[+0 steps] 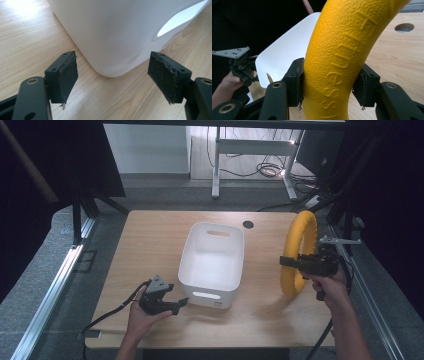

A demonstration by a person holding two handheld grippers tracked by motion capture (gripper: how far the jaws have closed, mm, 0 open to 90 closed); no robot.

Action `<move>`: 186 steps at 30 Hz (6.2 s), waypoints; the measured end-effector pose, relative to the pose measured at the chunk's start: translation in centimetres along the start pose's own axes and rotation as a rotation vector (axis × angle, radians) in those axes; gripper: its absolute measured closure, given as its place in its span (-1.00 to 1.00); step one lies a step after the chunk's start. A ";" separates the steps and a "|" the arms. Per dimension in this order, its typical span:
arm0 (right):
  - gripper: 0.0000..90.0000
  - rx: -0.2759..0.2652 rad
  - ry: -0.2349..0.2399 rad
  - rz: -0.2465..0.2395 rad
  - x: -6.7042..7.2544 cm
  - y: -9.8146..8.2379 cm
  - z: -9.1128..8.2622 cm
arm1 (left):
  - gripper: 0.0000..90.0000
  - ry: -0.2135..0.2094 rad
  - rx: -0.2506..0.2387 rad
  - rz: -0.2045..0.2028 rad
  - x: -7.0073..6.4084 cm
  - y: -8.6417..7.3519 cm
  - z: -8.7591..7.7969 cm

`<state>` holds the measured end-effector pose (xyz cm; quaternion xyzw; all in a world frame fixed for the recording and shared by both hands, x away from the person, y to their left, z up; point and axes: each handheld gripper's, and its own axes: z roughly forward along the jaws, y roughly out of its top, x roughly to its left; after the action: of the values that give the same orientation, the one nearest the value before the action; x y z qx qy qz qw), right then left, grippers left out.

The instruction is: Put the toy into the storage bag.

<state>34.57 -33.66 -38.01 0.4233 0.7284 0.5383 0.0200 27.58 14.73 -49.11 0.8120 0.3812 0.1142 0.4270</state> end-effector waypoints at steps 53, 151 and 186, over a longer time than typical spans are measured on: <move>0.07 -0.443 -0.193 -0.162 7.8 0.6 4.8 | -0.47 -0.001 0.006 0.003 0.0 0.0 0.1; 0.06 -0.559 0.013 -0.377 20.5 3.5 13.2 | -0.47 -0.001 0.008 -0.006 0.3 -0.2 0.1; 0.06 -0.514 0.037 -0.329 20.7 0.3 17.2 | -0.47 -0.001 0.013 -0.003 0.3 -0.2 0.1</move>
<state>29.83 -7.27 -36.10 0.2710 0.6274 0.7020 0.2002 27.78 14.95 -49.41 0.8142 0.3827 0.1107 0.4223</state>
